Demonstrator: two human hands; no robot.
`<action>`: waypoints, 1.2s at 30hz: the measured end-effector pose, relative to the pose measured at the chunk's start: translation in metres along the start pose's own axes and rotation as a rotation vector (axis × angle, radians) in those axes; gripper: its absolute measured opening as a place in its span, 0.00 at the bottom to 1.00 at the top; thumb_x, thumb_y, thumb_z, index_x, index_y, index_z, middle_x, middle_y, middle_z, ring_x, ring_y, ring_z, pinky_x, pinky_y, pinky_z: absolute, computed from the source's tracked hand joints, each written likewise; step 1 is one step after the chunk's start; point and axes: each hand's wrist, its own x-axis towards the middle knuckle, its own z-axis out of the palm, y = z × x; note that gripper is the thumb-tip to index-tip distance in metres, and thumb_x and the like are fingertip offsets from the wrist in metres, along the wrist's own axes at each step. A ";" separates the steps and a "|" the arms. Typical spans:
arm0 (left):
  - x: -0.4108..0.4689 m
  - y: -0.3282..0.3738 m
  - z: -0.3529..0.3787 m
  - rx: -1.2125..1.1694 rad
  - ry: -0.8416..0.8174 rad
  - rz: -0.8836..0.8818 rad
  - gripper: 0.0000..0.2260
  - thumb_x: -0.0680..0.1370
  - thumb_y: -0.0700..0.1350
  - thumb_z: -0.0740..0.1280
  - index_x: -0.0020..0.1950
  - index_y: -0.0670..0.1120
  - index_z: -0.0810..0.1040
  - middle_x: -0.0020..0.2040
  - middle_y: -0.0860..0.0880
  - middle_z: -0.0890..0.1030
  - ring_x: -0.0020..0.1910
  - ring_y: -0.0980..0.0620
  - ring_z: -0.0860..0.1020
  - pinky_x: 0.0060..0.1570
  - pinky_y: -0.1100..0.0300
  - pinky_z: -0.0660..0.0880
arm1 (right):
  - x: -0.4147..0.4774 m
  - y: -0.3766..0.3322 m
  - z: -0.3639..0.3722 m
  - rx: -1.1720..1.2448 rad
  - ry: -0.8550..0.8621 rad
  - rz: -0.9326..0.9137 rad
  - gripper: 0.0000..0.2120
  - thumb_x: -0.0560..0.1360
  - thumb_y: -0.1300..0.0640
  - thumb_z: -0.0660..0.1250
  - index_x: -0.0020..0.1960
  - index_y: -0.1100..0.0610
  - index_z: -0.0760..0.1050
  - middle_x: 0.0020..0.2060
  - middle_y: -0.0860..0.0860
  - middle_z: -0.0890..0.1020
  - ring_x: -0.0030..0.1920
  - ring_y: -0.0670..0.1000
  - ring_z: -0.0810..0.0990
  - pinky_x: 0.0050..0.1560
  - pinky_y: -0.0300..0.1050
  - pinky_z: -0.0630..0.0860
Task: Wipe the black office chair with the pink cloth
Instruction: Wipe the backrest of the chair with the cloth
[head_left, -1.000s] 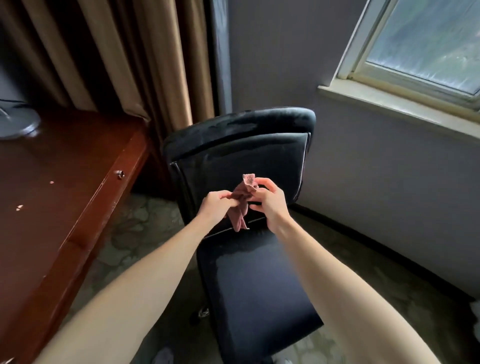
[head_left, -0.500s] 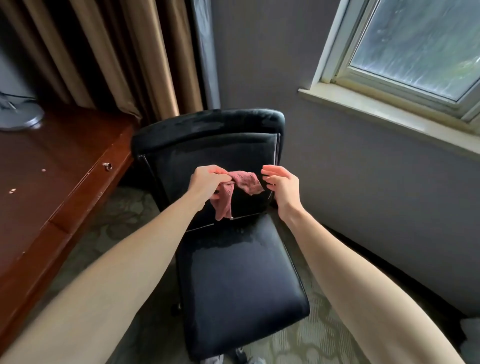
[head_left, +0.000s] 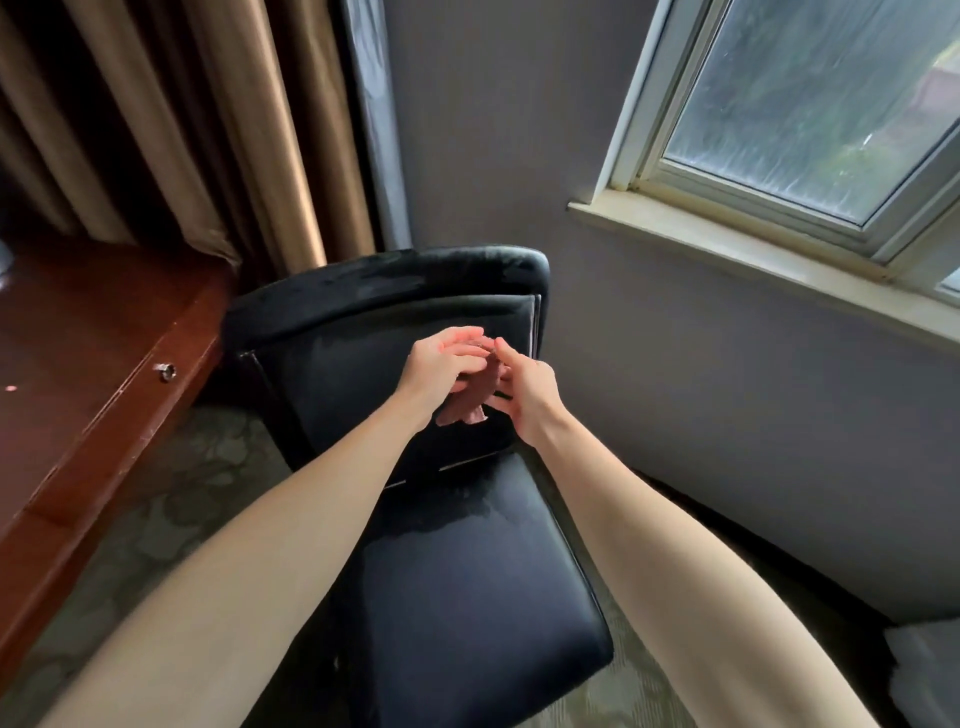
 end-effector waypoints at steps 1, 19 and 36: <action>0.004 0.001 0.001 -0.028 -0.009 -0.012 0.19 0.75 0.32 0.68 0.63 0.47 0.79 0.49 0.50 0.85 0.49 0.53 0.84 0.44 0.58 0.82 | 0.003 0.000 -0.001 0.026 0.009 0.005 0.14 0.80 0.52 0.64 0.52 0.61 0.83 0.36 0.53 0.84 0.38 0.50 0.83 0.43 0.45 0.78; 0.166 0.027 0.071 1.071 0.246 0.117 0.32 0.80 0.54 0.65 0.80 0.57 0.53 0.82 0.45 0.42 0.80 0.43 0.39 0.76 0.43 0.42 | 0.133 -0.041 -0.103 0.004 0.327 0.034 0.04 0.74 0.61 0.68 0.41 0.55 0.80 0.38 0.51 0.83 0.45 0.54 0.83 0.57 0.58 0.80; 0.202 0.019 0.149 1.141 0.464 0.043 0.22 0.81 0.62 0.57 0.75 0.62 0.65 0.79 0.47 0.55 0.79 0.45 0.41 0.75 0.38 0.40 | 0.214 -0.100 -0.172 -0.106 -0.012 -0.096 0.07 0.77 0.62 0.65 0.51 0.58 0.81 0.39 0.44 0.83 0.40 0.41 0.81 0.44 0.36 0.75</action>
